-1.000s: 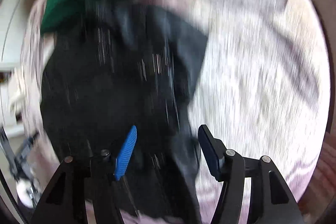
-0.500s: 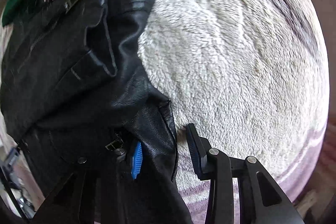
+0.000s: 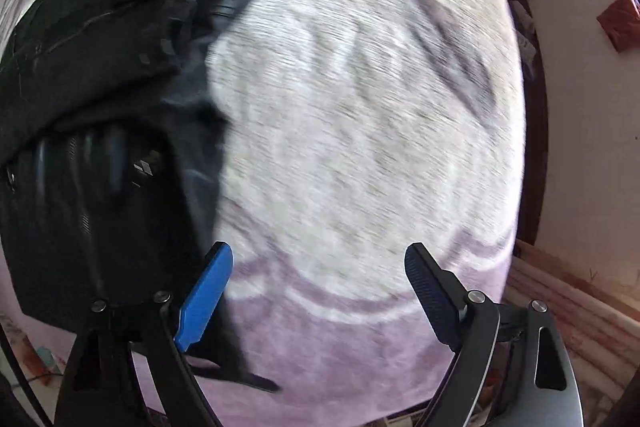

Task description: Fold large clothes

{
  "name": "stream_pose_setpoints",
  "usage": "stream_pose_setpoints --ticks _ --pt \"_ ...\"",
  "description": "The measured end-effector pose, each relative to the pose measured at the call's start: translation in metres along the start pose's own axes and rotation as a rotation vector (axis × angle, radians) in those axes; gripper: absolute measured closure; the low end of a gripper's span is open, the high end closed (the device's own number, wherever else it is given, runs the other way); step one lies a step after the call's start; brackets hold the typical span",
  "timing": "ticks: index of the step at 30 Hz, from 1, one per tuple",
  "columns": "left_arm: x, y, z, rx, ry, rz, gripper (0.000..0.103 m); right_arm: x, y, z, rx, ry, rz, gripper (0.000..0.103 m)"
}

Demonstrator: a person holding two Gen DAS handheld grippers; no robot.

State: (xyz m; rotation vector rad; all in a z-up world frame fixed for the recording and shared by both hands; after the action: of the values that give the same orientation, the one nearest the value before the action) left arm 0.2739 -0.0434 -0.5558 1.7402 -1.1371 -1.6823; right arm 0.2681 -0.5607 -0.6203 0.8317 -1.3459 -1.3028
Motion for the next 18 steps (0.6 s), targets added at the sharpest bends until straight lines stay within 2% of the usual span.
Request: stream_pose_setpoints --ticks 1,3,5,9,11,13,18 --pt "0.018 0.014 0.004 -0.006 -0.024 -0.043 0.002 0.004 -0.008 -0.01 0.0 0.005 0.004 0.014" --pt "0.056 0.032 0.014 -0.039 -0.064 -0.063 0.002 0.029 -0.012 -0.008 0.006 0.044 0.025 0.014" --pt "0.094 0.051 0.022 -0.091 -0.083 -0.031 0.002 0.048 -0.011 -0.01 0.009 0.082 0.044 0.014" --pt "0.178 0.082 0.037 -0.177 -0.124 0.096 0.002 0.093 -0.011 -0.013 0.013 0.124 0.067 0.014" --pt "0.213 0.089 0.041 -0.196 -0.156 0.142 0.002 0.107 -0.01 -0.018 0.009 0.115 0.066 0.014" --pt "0.242 0.093 0.041 -0.197 -0.196 0.154 0.002 0.13 -0.013 -0.021 0.008 0.097 0.069 0.014" --pt "0.282 0.07 0.035 -0.25 -0.221 0.114 0.002 0.173 -0.023 -0.04 -0.004 0.032 0.088 0.014"
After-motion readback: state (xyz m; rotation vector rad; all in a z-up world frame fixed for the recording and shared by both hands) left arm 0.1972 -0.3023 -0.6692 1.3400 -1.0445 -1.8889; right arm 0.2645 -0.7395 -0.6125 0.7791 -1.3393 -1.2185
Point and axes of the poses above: each gripper's, at about its wrist camera, not at the fingertips, and y roughly against the way its jaws point, x to its right, z to its underside, the point moved 6 cm from there along -y, roughly the way its jaws point, and after that the axes turned 10 degrees about -y, right-handed, at the moved point
